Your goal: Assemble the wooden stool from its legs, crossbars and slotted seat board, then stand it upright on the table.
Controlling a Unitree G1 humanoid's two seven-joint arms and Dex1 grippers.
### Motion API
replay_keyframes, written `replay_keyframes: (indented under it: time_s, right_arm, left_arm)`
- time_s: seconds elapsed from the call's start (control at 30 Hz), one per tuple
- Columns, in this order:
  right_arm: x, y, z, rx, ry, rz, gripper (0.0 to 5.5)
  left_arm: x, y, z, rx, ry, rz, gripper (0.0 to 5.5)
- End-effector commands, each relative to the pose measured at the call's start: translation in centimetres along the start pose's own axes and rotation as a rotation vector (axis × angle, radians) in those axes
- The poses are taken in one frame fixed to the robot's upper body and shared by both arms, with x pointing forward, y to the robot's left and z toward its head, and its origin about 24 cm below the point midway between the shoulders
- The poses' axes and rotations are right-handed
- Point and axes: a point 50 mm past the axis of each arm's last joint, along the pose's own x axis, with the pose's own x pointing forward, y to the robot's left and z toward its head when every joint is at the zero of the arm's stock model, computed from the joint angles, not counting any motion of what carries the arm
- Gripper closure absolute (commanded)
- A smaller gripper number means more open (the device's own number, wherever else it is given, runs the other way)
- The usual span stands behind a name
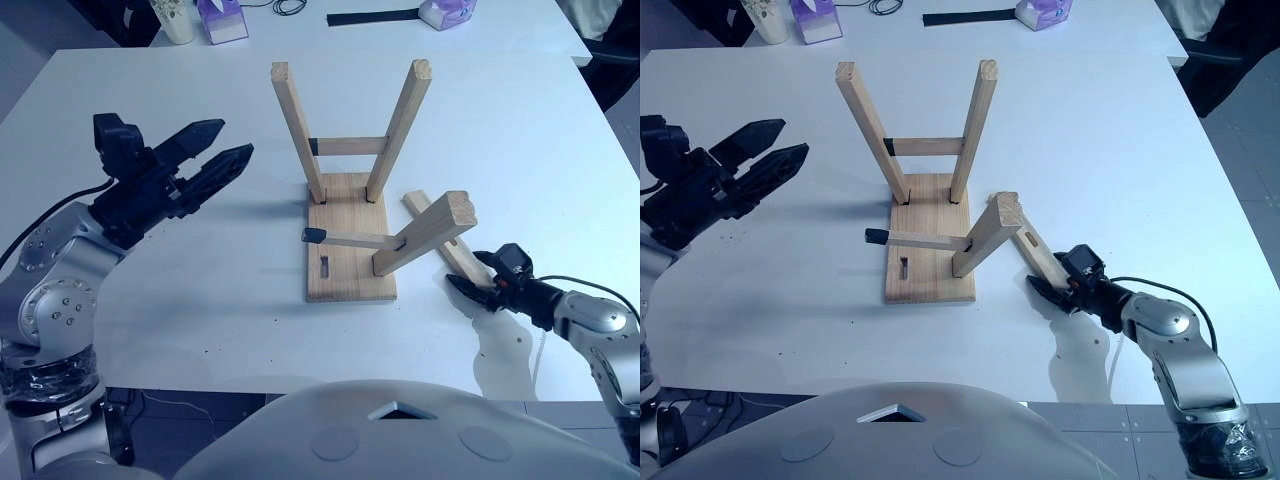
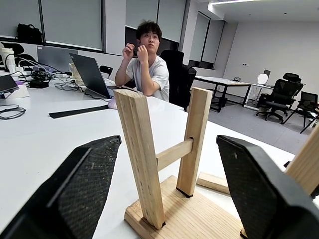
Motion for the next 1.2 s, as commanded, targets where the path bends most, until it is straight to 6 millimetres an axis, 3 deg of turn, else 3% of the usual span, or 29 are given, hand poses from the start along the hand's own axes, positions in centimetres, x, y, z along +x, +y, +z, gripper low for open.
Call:
replay_keyframes:
  time_s: [0.03, 0.13, 0.4, 0.57, 0.73, 0.87, 0.97, 1.2]
  right_arm:
    - [-0.3, -0.7, -0.7, -0.009, 0.049, -0.029, 2.90]
    - [-0.3, -1.0, -0.4, -0.018, 0.038, -0.033, 3.39]
    - [0.3, -2.4, 2.3, -0.046, -0.075, -0.056, 3.43]
    - [-0.7, -5.8, 7.4, -0.081, -0.322, -0.096, 3.43]
    - [-3.3, -6.8, 14.1, -0.065, -0.652, 0.002, 3.43]
    - [-5.1, -6.0, 19.1, -0.086, -0.834, 0.210, 3.43]
    - [-5.1, -5.4, 21.5, -0.108, -0.889, 0.345, 3.43]
    - [-4.3, -3.2, 23.1, -0.141, -0.836, 0.668, 3.43]
  left_arm:
    - [-0.1, 0.7, 1.3, 0.011, -0.039, 0.030, 1.95]
    - [0.0, 0.9, 1.6, 0.013, -0.056, 0.043, 1.95]
    - [1.0, 1.4, 3.2, 0.026, -0.132, 0.065, 1.95]
    - [3.8, 0.5, 4.6, 0.060, -0.139, -0.005, 1.95]
    - [7.3, -0.8, 5.2, 0.078, -0.131, -0.132, 1.95]
    - [9.9, -1.9, 5.8, 0.049, -0.161, -0.245, 1.95]
    - [11.1, -3.0, 6.4, 0.003, -0.198, -0.376, 1.95]
    - [12.2, -5.0, 6.9, -0.055, -0.248, -0.584, 1.95]
